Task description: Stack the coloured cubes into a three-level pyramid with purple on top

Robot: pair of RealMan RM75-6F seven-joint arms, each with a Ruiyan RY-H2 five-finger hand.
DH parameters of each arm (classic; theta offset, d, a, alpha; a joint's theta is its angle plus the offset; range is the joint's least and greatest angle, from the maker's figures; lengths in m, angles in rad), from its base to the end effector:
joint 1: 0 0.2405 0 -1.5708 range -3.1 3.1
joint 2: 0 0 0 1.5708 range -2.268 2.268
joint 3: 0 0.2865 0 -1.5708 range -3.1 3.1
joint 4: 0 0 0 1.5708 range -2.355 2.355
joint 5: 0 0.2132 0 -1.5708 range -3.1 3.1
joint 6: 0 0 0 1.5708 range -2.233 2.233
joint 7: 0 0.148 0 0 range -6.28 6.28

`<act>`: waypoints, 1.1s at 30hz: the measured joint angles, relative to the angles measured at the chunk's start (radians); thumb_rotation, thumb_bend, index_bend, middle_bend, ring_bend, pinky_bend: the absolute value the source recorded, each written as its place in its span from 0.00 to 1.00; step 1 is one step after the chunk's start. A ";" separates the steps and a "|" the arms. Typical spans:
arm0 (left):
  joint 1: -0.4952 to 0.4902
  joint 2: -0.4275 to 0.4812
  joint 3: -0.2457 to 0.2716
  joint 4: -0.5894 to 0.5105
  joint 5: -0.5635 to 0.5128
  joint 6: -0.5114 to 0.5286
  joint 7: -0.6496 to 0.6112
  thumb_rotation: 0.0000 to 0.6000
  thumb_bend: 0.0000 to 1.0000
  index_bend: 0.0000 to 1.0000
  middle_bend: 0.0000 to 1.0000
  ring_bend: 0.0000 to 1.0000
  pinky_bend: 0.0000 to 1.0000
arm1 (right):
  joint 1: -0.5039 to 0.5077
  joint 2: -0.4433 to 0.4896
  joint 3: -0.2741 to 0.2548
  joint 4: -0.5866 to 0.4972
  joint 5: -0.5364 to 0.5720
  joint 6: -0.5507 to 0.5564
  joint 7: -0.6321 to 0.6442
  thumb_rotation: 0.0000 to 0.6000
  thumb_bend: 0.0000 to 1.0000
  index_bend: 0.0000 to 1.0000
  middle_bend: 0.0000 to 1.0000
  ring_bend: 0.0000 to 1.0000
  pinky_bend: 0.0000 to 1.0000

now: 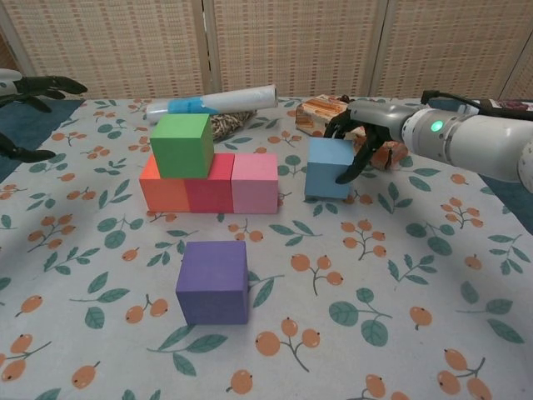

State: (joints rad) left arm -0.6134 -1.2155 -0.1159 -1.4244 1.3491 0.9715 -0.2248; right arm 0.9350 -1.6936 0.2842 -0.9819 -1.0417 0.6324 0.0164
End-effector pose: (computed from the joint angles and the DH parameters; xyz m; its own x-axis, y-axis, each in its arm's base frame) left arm -0.2637 0.3714 0.1077 0.3108 0.2537 0.9160 0.9349 -0.2555 -0.2464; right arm -0.1681 -0.4689 -0.0408 0.2900 -0.3766 0.8798 -0.9491 -0.2310 0.2140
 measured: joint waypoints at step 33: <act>0.153 -0.014 0.053 0.013 0.087 0.216 0.070 1.00 0.32 0.04 0.01 0.00 0.13 | 0.199 0.138 0.020 -0.318 0.251 -0.021 -0.210 1.00 0.05 0.45 0.39 0.12 0.00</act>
State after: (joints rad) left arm -0.4600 -1.2296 -0.0627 -1.4112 1.4362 1.1875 -0.1544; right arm 1.1335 -1.5559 0.3046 -1.2998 -0.7911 0.6112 -0.1939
